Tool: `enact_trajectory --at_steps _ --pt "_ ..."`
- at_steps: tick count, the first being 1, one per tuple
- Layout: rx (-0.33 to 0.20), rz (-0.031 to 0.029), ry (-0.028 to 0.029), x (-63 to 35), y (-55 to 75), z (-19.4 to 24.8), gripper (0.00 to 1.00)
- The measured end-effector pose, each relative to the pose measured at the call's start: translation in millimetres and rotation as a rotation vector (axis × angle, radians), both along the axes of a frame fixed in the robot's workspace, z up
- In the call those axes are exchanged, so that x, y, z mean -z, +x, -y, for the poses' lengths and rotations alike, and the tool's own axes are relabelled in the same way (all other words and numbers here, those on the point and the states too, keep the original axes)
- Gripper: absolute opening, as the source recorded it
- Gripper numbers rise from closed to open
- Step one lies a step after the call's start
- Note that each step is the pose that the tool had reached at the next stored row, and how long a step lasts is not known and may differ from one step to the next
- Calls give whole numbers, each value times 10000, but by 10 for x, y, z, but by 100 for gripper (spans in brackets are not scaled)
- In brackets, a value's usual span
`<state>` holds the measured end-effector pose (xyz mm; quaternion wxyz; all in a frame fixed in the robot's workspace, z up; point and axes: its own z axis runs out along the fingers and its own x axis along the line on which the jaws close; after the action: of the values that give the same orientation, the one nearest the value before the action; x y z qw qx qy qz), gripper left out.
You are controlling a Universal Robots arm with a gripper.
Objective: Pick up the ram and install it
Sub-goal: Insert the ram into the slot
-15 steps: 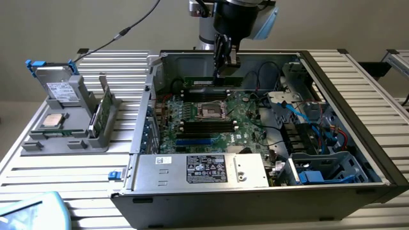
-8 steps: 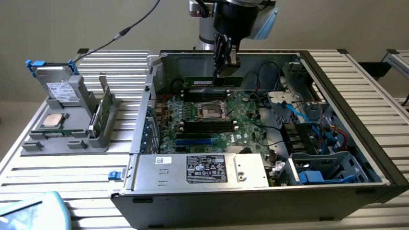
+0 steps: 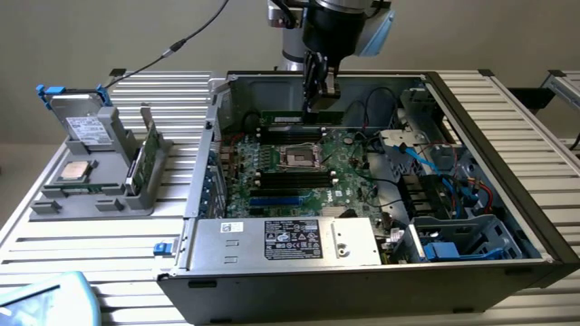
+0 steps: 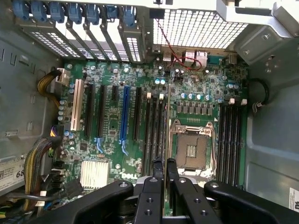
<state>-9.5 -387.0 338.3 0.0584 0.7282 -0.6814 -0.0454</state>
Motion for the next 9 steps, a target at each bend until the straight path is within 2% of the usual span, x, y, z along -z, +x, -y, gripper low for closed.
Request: enact_trajectory --at_steps 2,7,9 --pt "-2 0 1 37 0 4 14" --pt "-57 -20 3 123 0 88 14" --pt "-53 -22 0 158 -7 104 14"
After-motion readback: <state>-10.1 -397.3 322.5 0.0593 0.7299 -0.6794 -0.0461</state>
